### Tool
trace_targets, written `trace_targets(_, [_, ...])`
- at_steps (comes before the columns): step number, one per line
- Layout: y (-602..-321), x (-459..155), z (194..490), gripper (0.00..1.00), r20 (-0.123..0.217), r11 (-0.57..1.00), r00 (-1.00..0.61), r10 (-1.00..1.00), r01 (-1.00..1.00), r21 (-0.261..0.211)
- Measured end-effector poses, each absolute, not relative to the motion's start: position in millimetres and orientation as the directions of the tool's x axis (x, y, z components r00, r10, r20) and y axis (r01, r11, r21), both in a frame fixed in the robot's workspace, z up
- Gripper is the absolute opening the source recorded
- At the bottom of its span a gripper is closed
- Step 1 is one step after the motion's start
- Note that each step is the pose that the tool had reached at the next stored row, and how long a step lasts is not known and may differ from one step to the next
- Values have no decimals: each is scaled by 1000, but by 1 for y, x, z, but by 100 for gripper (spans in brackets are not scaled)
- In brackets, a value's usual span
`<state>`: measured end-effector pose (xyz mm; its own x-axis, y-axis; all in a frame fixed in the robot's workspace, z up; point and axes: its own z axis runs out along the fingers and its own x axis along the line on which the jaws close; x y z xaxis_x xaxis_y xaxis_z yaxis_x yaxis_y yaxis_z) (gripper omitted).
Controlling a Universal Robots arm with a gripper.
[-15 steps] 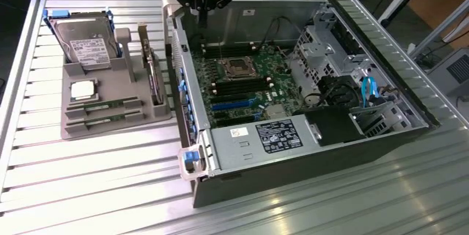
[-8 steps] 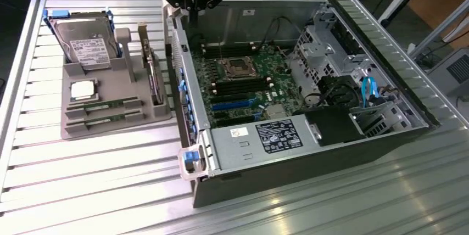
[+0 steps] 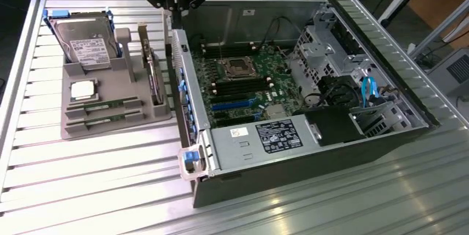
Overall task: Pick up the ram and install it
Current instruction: 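Reach for the ram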
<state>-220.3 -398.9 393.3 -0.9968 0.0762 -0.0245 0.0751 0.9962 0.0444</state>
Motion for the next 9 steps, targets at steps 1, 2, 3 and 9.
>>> trace_targets(1, [-399, -225, 393, 10, -24, 996, -997, 76, 75, 44])
trace_targets(2, [-399, -228, 393, 10, -24, 996, -997, 76, 75, 44])
trace_targets(3, [-399, -231, 393, 10, -25, 996, -997, 76, 75, 44])
trace_targets(9, [-399, -252, 393, 10, -24, 996, -997, 76, 75, 44])
